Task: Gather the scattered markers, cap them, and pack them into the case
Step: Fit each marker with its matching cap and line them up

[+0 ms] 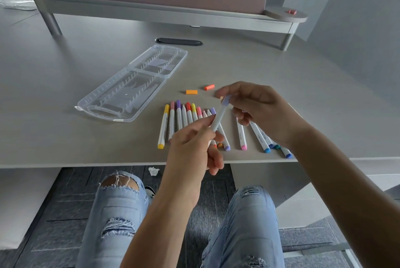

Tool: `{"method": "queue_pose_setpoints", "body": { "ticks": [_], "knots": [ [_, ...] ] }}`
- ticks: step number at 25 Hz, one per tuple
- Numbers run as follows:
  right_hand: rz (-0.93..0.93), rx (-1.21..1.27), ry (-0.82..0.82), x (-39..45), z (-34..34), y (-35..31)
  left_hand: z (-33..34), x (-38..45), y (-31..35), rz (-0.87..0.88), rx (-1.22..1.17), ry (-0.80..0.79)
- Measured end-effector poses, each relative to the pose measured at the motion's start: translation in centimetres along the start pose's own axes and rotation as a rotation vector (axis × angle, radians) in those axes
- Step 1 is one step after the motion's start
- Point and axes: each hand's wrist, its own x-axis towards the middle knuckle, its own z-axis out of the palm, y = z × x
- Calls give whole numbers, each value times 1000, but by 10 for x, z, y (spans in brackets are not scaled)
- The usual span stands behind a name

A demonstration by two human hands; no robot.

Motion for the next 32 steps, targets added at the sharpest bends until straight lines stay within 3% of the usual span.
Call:
{"method": "queue_pose_setpoints", "body": {
  "ticks": [3,7,19,22,25,29,32],
  "knots": [
    [98,202,151,-7,9,2,5,-9,-8,9,-16,-8],
    [139,215,244,-24,20,13,15,-23,-25,-30,-95,3],
    [208,10,174,-32,36,16,16,-32,-44,-63,-191,81],
    [312,56,278,-12,31,11,14,-32,-40,-29,-124,63],
    [393,-236,363,21,11,13,2,-32,-38,6,-86,112],
    [371,-706,162,45,13,27,-17,-30,-36,46,-94,228],
    [330,-953,157,49,28,32,-25,-28,-33,51,-92,252]
  ]
}}
